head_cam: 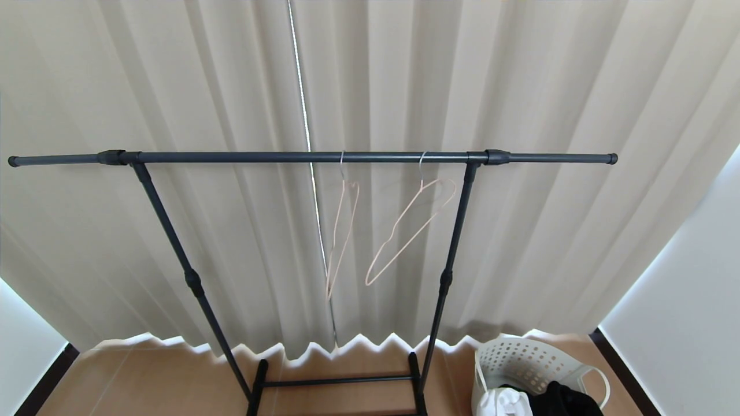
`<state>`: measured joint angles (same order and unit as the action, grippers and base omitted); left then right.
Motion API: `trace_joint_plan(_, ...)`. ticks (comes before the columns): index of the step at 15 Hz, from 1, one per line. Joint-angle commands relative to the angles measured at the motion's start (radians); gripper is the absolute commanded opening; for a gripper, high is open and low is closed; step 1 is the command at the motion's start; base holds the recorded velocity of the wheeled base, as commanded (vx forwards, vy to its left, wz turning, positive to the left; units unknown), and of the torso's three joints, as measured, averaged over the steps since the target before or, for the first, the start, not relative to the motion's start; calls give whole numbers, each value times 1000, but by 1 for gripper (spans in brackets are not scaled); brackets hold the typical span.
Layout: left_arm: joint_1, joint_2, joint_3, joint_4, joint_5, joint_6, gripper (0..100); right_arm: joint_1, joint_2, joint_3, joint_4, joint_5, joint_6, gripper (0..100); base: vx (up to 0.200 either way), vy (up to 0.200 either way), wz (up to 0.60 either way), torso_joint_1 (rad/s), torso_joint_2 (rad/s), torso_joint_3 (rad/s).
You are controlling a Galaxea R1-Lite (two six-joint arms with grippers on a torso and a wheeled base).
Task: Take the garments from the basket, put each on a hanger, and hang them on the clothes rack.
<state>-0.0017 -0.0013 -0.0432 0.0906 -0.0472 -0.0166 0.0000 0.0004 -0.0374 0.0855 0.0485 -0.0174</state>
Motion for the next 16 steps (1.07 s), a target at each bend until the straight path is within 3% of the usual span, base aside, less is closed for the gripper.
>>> trace_joint_plan(1, 0, 1, 0, 0, 0, 0, 100, 0, 1, 1, 0, -1, 2, 100, 0, 0, 0, 0, 0, 0)
trace_joint_plan(8, 0, 1, 0, 0, 0, 0, 100, 0, 1, 1, 0, -1, 2, 100, 0, 0, 0, 0, 0, 0)
trace_joint_plan(16, 0, 1, 2, 0, 29, -6, 100, 0, 1, -1, 0, 1, 4, 100, 0, 0, 0, -143, 314, 161)
